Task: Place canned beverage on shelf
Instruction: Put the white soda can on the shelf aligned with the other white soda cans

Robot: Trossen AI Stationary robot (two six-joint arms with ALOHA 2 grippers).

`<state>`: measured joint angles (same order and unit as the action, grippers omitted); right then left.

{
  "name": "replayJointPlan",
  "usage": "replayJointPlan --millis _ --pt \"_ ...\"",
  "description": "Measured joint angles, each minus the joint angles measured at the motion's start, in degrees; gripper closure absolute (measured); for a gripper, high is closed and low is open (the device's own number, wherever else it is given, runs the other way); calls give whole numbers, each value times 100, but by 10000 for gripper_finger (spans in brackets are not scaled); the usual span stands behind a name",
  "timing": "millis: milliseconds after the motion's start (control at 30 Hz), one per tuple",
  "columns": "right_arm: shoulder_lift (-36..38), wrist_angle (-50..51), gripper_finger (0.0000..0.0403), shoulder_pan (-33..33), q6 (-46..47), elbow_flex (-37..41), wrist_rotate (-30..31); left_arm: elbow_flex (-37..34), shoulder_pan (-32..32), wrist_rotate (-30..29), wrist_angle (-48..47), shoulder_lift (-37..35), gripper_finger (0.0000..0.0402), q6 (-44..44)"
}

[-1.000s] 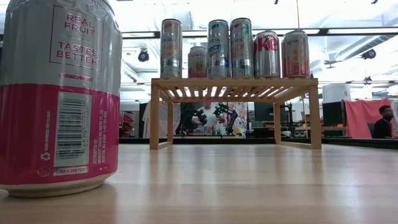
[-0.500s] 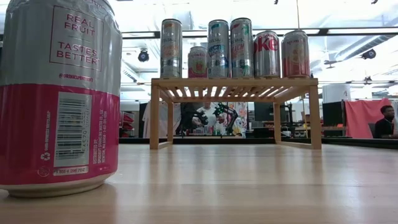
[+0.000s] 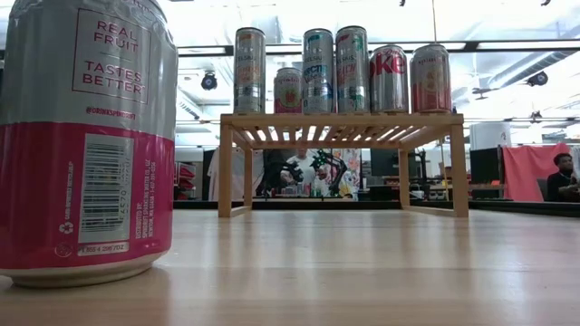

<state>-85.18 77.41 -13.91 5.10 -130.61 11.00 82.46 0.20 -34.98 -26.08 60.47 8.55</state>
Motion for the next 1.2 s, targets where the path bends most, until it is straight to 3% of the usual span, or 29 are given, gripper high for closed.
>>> replayJointPlan --millis 100,300,500,700,900,1200 --pt "-132 -66 390 -168 119 0 -634 0 179 -14 50 63 401 1" --pt "-301 405 390 -162 320 2 -737 0 445 -42 65 154 402 -2" --pt "-298 1137 390 -160 849 2 -1285 0 457 -42 70 168 402 2" --pt "-200 1256 390 -162 993 335 -1413 0 457 -42 72 151 402 96" --pt "-188 1235 390 -217 893 724 -800 0 457 -42 59 143 401 62" --pt "-193 436 390 -238 650 1021 -998 0 451 -41 -143 142 401 -181"
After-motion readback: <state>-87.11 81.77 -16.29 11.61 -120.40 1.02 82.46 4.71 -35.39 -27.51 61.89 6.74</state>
